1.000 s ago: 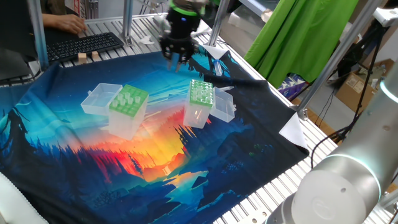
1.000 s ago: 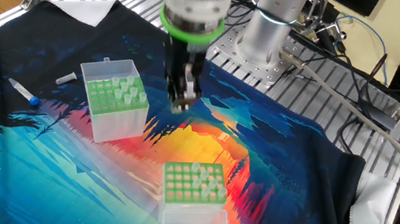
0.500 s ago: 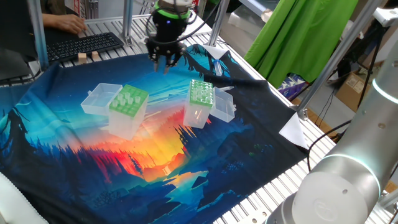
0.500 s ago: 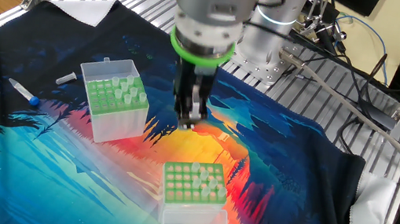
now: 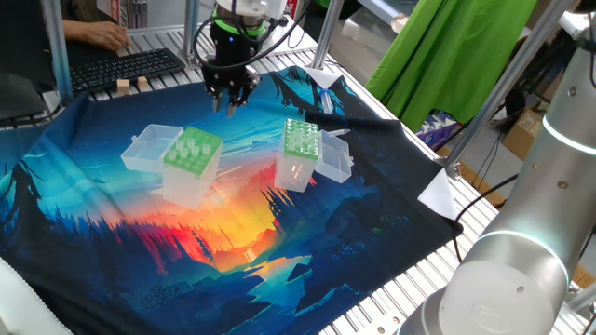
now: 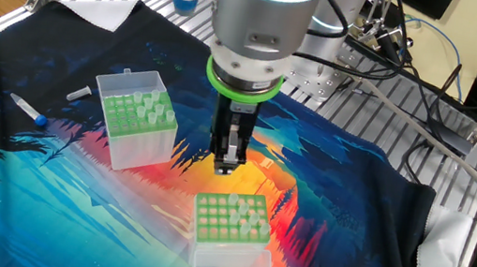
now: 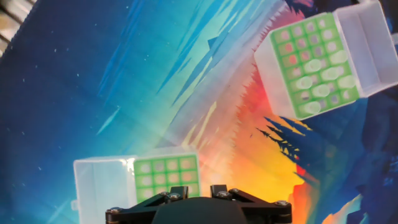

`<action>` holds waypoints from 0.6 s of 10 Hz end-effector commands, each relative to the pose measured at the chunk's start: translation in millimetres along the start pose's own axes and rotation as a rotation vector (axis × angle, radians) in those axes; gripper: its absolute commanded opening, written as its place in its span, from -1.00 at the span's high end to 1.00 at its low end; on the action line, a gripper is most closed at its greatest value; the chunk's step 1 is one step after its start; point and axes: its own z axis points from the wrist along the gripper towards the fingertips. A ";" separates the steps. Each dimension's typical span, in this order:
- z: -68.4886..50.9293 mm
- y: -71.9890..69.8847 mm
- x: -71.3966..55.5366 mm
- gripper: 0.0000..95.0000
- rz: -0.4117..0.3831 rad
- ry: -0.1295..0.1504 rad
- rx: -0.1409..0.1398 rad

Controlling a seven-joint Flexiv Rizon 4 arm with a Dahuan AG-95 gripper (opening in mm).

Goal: Transfer all large pipette tips from one holder to another

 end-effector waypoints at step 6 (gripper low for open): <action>0.2 1.5 -0.1 1.00 0.000 -0.031 0.002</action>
